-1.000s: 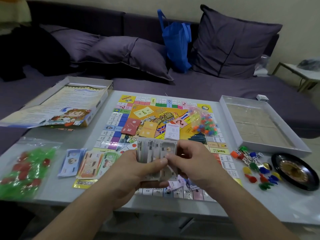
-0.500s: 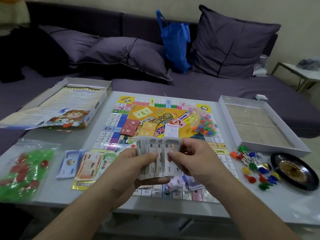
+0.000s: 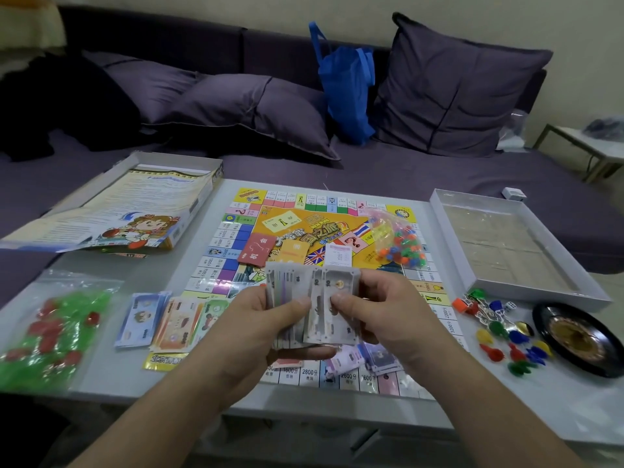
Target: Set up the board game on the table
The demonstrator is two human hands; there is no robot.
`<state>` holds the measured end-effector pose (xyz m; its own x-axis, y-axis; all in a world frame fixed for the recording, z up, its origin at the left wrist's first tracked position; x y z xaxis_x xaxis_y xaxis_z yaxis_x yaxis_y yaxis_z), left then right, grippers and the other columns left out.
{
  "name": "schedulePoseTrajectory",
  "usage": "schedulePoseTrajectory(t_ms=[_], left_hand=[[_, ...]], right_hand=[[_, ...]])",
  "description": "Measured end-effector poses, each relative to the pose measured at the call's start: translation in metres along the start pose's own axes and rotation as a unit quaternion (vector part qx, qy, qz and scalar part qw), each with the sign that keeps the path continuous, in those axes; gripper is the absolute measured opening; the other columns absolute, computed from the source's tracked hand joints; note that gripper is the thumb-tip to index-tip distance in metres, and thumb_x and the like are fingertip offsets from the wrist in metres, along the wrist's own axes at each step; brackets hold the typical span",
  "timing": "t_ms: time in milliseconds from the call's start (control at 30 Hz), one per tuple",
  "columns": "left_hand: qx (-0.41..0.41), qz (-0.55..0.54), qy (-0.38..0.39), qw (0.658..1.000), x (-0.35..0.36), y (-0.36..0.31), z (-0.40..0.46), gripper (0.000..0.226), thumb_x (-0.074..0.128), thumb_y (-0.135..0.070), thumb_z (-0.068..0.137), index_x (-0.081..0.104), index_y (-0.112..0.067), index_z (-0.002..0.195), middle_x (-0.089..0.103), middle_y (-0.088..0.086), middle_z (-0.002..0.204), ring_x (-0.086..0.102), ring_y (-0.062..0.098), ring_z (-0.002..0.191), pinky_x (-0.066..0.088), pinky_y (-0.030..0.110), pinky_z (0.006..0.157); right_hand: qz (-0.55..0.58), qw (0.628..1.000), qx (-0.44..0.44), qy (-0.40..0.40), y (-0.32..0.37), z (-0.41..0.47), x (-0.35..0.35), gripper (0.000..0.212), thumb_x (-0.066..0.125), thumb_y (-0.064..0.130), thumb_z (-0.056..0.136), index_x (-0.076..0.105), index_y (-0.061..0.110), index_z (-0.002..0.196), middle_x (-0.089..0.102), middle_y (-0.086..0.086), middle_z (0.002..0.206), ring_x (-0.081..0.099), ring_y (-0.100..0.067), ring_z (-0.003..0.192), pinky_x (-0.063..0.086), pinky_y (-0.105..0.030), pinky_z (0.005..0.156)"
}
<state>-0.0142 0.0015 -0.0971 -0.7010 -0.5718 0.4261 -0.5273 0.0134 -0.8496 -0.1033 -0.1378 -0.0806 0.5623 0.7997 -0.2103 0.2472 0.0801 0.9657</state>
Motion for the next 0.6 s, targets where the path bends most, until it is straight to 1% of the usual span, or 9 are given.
schedulePoseTrajectory(t_ms=[100,200,233,333,400,433,500,533,600], left_hand=[[0.023,0.038,-0.009,0.999,-0.003,-0.002,0.001,0.020,0.061,-0.004,0.098,0.068,-0.001,0.116,0.078,0.023,0.104,0.078,0.040,0.093,0.067,0.041,0.063],[0.043,0.068,-0.020,0.997,-0.004,-0.004,0.001,0.017,0.066,-0.005,0.095,0.073,-0.004,0.111,0.079,0.020,0.101,0.078,0.037,0.091,0.065,0.036,0.057],[0.044,0.073,-0.024,0.996,-0.005,-0.005,0.001,0.018,0.068,-0.007,0.094,0.073,-0.004,0.111,0.079,0.019,0.101,0.078,0.036,0.091,0.065,0.036,0.056],[0.026,0.046,-0.025,0.998,-0.005,-0.002,0.002,0.022,0.067,-0.012,0.095,0.070,-0.002,0.114,0.079,0.020,0.102,0.078,0.037,0.092,0.066,0.039,0.058],[0.008,0.009,-0.024,1.000,-0.005,-0.001,0.001,0.021,0.063,-0.011,0.098,0.067,-0.001,0.116,0.078,0.022,0.102,0.078,0.039,0.091,0.066,0.042,0.060],[0.009,0.012,-0.021,1.000,-0.005,-0.001,0.001,0.020,0.062,-0.010,0.099,0.067,-0.002,0.116,0.078,0.022,0.102,0.078,0.039,0.091,0.066,0.042,0.060],[0.027,0.045,-0.019,0.998,-0.005,-0.003,0.001,0.020,0.062,-0.008,0.099,0.069,-0.003,0.116,0.079,0.021,0.102,0.078,0.038,0.092,0.066,0.040,0.058],[0.037,0.058,-0.022,0.997,-0.006,-0.004,0.002,0.019,0.064,-0.008,0.098,0.071,-0.004,0.115,0.079,0.021,0.102,0.078,0.038,0.091,0.065,0.038,0.056],[0.049,0.077,-0.028,0.995,-0.008,-0.004,0.003,0.020,0.067,-0.009,0.096,0.074,-0.005,0.114,0.079,0.020,0.101,0.078,0.037,0.091,0.065,0.037,0.055]], right_hand=[[0.016,1.000,0.000,0.021,0.002,-0.004,0.006,0.015,0.072,0.008,0.097,0.078,0.014,0.109,0.079,-0.011,0.087,0.070,-0.008,0.064,0.050,-0.017,0.051],[0.028,0.999,-0.002,0.031,0.002,-0.004,0.009,0.015,0.072,0.011,0.097,0.078,0.015,0.110,0.079,-0.008,0.091,0.075,-0.015,0.077,0.056,-0.021,0.060],[0.027,0.999,-0.002,0.027,0.002,-0.004,0.008,0.015,0.072,0.011,0.097,0.078,0.015,0.110,0.079,-0.009,0.091,0.075,-0.016,0.078,0.056,-0.021,0.061],[0.011,1.000,-0.004,0.004,0.002,-0.002,0.002,0.012,0.071,0.009,0.097,0.078,0.012,0.107,0.078,-0.013,0.089,0.070,-0.013,0.068,0.054,-0.019,0.056],[0.004,1.000,-0.003,-0.006,0.002,-0.001,-0.001,0.012,0.071,0.009,0.098,0.078,0.011,0.106,0.077,-0.014,0.088,0.066,-0.007,0.063,0.051,-0.017,0.054],[0.004,1.000,-0.002,-0.006,0.002,-0.001,-0.001,0.011,0.071,0.010,0.098,0.078,0.011,0.107,0.077,-0.013,0.088,0.067,-0.007,0.063,0.052,-0.017,0.054],[0.002,1.000,-0.003,0.006,0.001,-0.001,0.001,0.011,0.071,0.013,0.098,0.078,0.015,0.107,0.078,-0.011,0.088,0.071,-0.016,0.068,0.057,-0.023,0.058],[0.003,1.000,-0.006,0.013,0.000,-0.001,0.004,0.012,0.072,0.014,0.098,0.078,0.017,0.108,0.079,-0.010,0.090,0.074,-0.020,0.075,0.060,-0.027,0.062],[0.002,1.000,-0.009,0.022,0.000,-0.002,0.006,0.015,0.072,0.014,0.098,0.078,0.022,0.109,0.080,-0.007,0.093,0.076,-0.023,0.083,0.064,-0.033,0.068]])
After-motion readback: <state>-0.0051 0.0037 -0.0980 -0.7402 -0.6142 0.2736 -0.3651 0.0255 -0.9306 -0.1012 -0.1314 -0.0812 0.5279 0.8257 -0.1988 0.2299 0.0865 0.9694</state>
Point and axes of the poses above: each hand's wrist, its own z-axis towards the middle knuckle, its own x-axis out of the palm, y = z × x, the point moved 9 cm from there along z, towards the middle knuckle
